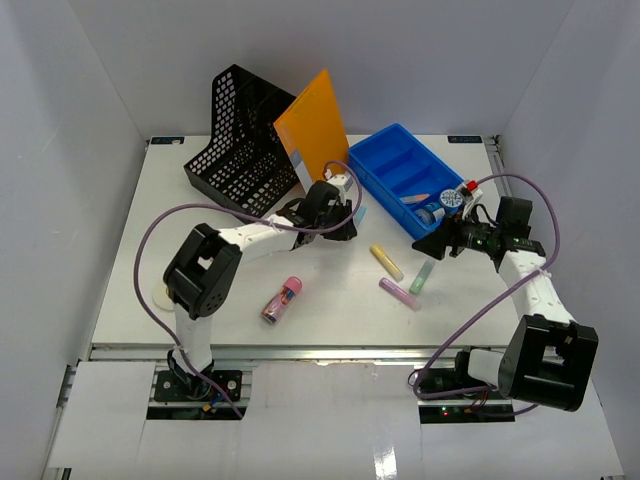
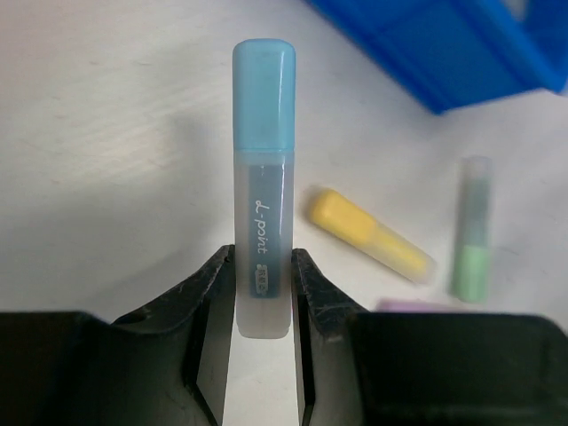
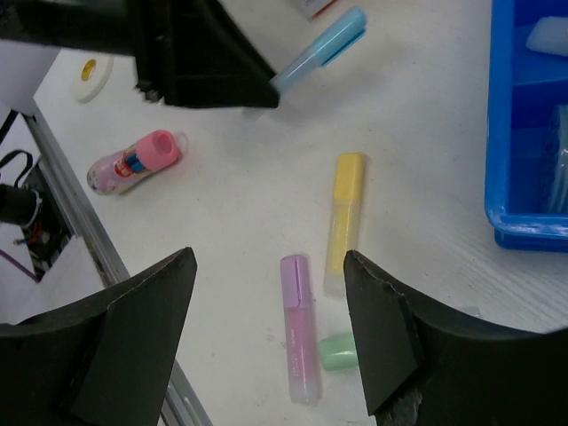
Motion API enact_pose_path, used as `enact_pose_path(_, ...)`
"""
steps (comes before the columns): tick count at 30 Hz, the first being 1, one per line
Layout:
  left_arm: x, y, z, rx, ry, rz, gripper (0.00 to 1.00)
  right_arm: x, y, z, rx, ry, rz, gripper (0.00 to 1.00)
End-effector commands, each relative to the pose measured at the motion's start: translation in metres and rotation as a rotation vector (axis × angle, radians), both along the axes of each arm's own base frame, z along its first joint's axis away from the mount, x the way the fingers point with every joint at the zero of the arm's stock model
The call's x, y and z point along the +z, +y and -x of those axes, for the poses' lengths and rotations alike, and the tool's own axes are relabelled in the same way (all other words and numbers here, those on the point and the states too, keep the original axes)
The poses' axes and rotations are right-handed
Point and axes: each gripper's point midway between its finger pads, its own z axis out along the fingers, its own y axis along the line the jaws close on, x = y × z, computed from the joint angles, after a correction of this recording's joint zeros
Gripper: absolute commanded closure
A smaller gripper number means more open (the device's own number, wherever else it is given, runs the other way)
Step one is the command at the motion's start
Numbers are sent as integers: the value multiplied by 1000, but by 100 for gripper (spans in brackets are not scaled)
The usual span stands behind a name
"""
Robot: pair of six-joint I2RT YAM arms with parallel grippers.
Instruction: Organize the desk
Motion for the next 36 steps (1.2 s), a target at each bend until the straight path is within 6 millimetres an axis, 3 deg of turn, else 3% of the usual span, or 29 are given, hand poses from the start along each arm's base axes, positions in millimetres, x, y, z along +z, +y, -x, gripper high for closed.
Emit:
enact_pose_path(1,57,-40,44,-122,26,356,96,20,14,-29,-181,19,-90,23)
enact_pose_path(6,70,-62,70,-185,42,476,96,31,29,-42,-212,75,-182,18)
enact_pose_path(13,82,-79,81,-215,42,564,96,14,37,-65,-250,230,-224,21)
enact_pose_path(17,81,-82,83,-225,48,572,95,0,36,-66,-275,253,-220,24)
enact_pose_path(20,76,-84,83,-231,58,569,95,1,47,-61,-245,252,-221,26)
enact_pose_path(30,75,-93,79,-242,62,572,95,-1,54,-60,-235,285,-240,36)
enact_pose_path(36,75,-93,77,-233,54,559,95,-2,54,-58,-244,287,-243,51)
